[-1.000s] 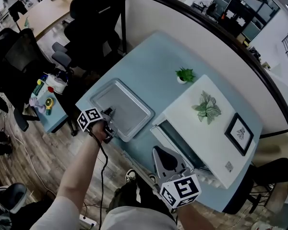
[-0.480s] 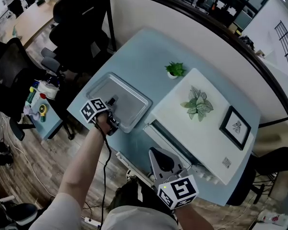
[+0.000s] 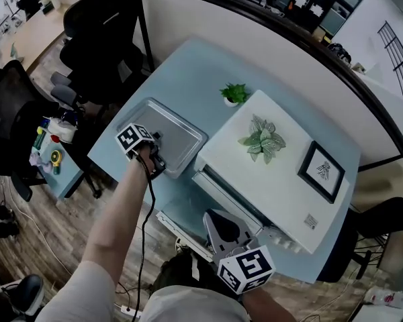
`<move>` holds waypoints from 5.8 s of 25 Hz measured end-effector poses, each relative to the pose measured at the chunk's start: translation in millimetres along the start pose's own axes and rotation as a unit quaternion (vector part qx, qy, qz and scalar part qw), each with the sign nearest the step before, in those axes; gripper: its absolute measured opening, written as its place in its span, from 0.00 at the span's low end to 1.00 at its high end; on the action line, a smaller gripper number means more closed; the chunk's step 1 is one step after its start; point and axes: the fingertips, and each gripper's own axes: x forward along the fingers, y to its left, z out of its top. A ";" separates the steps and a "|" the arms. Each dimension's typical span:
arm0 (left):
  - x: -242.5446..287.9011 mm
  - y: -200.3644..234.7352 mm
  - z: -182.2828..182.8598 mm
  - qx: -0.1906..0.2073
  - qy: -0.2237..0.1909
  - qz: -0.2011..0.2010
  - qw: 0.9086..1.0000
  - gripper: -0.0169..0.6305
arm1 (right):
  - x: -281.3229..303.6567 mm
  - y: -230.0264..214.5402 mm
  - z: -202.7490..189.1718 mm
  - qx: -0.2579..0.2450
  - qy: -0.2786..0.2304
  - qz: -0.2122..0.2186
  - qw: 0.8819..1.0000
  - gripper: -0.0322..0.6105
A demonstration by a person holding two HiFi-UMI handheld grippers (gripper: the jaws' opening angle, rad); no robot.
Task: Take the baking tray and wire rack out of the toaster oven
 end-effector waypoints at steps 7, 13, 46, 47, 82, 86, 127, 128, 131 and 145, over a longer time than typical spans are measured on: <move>0.0 6.5 -9.4 0.063 -0.003 0.037 0.997 0.68 | -11.7 -2.7 -2.7 0.010 -0.005 0.000 1.000 0.05; -7.0 14.7 -20.0 0.072 0.000 0.051 0.996 0.71 | -24.2 -3.3 -3.1 0.010 -0.006 0.001 1.000 0.05; -323.2 -111.2 -154.1 0.041 -0.048 -0.372 0.926 0.70 | -179.9 8.6 43.1 -0.062 -0.097 -0.020 0.993 0.05; -331.5 -112.9 -163.7 0.049 -0.043 -0.385 0.921 0.70 | -183.6 9.7 43.1 -0.064 -0.098 -0.020 0.993 0.05; -189.0 -158.8 -286.7 -0.013 0.055 -0.385 0.921 0.67 | -199.6 -19.7 21.1 -0.043 -0.130 -0.071 0.988 0.05; -154.2 -165.4 -296.1 -0.018 0.060 -0.381 0.922 0.59 | -188.3 -26.4 10.6 -0.040 -0.138 -0.069 0.987 0.05; -132.7 -222.1 -307.2 -0.050 0.067 -0.481 0.873 0.04 | -177.9 -36.1 -19.4 -0.017 -0.135 -0.076 0.988 0.05; -136.1 -218.1 -307.9 -0.054 0.065 -0.479 0.873 0.04 | -180.0 -33.3 -17.1 -0.016 -0.133 -0.074 0.988 0.05; -147.0 -199.9 -310.0 -0.057 0.068 -0.476 0.875 0.04 | -186.9 -22.4 -8.6 -0.015 -0.126 -0.066 0.990 0.05; -201.2 -129.8 -313.1 -0.046 0.082 -0.475 0.875 0.04 | -207.7 -1.7 23.9 -0.025 -0.115 -0.064 0.991 0.05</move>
